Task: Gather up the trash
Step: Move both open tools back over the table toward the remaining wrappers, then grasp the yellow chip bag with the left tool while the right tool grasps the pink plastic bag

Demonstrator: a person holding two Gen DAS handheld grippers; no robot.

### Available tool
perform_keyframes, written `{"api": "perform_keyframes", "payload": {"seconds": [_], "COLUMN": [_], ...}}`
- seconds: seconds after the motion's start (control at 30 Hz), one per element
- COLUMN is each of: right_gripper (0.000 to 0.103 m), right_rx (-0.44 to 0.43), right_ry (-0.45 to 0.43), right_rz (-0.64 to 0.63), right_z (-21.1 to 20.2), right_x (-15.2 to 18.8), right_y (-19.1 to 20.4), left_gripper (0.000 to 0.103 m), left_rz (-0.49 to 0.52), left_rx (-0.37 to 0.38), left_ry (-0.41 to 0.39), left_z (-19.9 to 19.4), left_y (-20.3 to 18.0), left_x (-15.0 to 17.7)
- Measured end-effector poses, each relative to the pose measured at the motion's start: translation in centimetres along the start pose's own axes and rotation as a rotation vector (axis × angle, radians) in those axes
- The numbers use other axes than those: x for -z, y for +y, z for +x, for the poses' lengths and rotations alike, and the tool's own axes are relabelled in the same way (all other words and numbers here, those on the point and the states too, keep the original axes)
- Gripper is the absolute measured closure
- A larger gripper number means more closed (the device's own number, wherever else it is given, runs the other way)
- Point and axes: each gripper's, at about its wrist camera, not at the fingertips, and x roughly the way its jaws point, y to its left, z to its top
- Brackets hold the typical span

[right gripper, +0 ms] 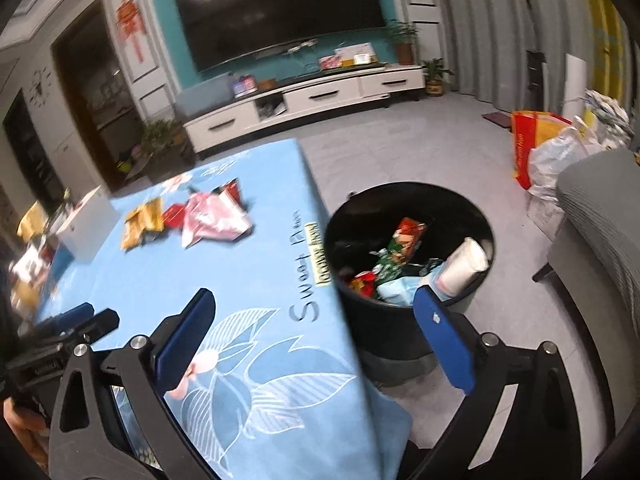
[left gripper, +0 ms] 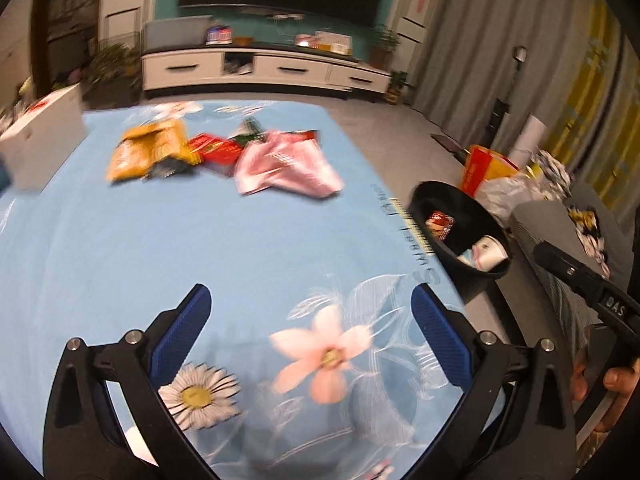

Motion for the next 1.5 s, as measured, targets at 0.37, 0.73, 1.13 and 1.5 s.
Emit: {"api": "perform_keyframes", "payload": {"seconds": [0.37, 0.73, 1.13, 1.5], "right_gripper": [0.005, 0.006, 0.006, 0.022], "right_rx": [-0.085, -0.119, -0.120, -0.140], "right_ry": [0.105, 0.137, 0.113, 0.055], "right_rz": [-0.112, -0.184, -0.242, -0.344], "right_z": [3.6, 7.0, 11.0, 16.6], "right_x": [1.0, 0.5, -1.6, -5.2], "right_y": [6.0, 9.9, 11.7, 13.9], "left_gripper": [0.003, 0.003, 0.003, 0.003], "left_rz": [-0.152, -0.246, -0.267, -0.254], "left_rx": [-0.144, -0.179, -0.193, -0.204], "left_ry": [0.049, 0.051, 0.050, 0.012], "left_z": [-1.7, -1.7, 0.5, 3.3], "left_y": [8.3, 13.2, 14.9, 16.2], "left_x": [2.9, 3.2, 1.4, -2.6]}}
